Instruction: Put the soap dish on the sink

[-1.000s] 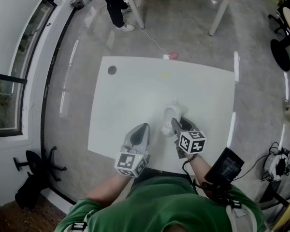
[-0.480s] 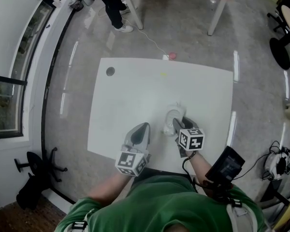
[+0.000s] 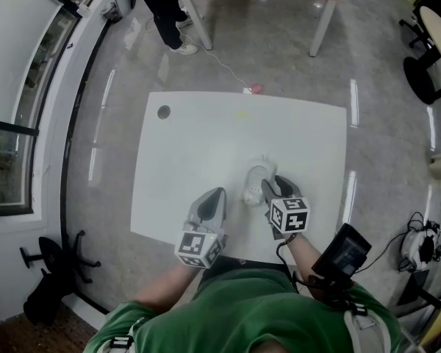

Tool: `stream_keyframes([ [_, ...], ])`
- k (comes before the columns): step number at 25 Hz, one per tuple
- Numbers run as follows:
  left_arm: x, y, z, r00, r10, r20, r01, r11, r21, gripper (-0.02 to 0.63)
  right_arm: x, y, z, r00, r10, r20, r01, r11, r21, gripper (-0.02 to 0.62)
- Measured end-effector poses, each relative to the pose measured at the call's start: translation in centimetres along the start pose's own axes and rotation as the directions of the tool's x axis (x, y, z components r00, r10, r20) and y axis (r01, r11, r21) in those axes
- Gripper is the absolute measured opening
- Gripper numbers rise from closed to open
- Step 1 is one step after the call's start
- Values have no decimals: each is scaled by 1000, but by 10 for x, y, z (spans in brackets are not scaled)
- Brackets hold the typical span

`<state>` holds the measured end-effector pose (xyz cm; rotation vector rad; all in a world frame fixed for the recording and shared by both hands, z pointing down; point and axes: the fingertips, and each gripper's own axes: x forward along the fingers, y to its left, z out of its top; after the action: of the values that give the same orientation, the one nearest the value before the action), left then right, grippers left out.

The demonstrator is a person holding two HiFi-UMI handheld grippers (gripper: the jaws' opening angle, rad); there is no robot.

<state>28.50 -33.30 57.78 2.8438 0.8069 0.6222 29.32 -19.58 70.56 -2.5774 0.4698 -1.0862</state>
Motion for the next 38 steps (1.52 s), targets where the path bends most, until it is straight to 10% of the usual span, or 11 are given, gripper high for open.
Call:
stream_keyframes([
  [20, -64, -29, 57, 975, -103, 199, 98, 995, 33, 6, -127, 109, 52, 932, 14, 363, 63, 978, -199, 144],
  [38, -172, -39, 83, 925, -198, 324, 176, 980, 98, 6, -223, 214, 43, 836, 26, 548, 143, 954, -263, 3],
])
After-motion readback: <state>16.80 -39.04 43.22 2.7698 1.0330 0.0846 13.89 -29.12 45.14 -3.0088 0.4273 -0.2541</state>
